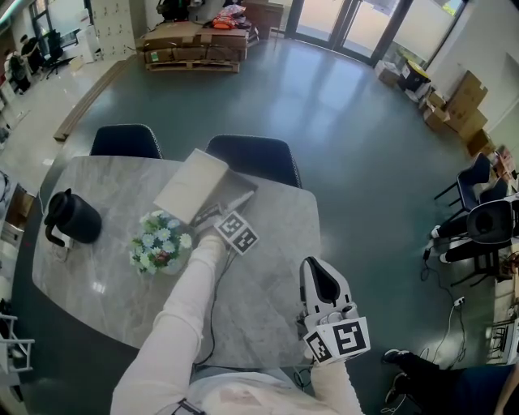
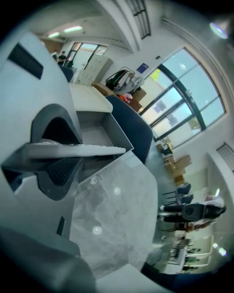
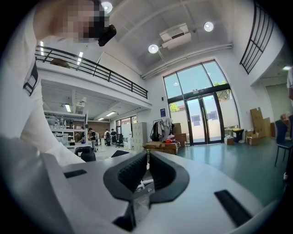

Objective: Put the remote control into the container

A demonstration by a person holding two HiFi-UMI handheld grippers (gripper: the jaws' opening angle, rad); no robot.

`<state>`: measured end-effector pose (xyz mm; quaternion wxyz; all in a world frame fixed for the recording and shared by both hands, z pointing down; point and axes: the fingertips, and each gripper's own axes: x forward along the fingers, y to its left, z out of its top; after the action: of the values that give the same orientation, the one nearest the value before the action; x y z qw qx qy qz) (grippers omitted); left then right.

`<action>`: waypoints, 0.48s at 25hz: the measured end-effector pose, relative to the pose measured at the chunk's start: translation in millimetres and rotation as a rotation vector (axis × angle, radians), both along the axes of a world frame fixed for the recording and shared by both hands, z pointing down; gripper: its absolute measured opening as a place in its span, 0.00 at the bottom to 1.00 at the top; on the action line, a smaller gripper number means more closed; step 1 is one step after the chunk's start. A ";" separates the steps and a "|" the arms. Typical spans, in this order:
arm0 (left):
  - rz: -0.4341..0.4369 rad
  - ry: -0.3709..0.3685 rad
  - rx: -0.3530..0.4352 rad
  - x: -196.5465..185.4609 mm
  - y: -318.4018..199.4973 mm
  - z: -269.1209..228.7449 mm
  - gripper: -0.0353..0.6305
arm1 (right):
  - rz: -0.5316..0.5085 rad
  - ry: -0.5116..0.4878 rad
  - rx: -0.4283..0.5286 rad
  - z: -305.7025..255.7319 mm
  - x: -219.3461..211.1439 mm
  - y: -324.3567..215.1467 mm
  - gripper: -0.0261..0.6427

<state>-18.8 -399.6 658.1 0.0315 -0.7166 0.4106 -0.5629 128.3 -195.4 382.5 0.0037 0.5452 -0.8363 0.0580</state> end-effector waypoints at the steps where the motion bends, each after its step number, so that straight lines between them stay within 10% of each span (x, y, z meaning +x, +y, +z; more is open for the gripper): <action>1: 0.024 -0.091 0.024 -4.0 -2.3 1.9 0.20 | 0.001 0.001 -0.001 0.9 0.1 0.0 0.07; 4: 0.073 -0.235 0.053 -10.3 -7.4 4.8 0.20 | 0.004 0.002 -0.004 2.1 0.8 0.2 0.07; 12: 0.020 0.060 -0.054 2.7 -2.2 4.7 0.20 | 0.015 0.002 -0.010 3.0 5.6 -0.8 0.07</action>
<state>-16.1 -401.8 662.8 0.0053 -0.7379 0.3889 -0.5516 133.9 -196.2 385.4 0.0068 0.5513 -0.8320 0.0619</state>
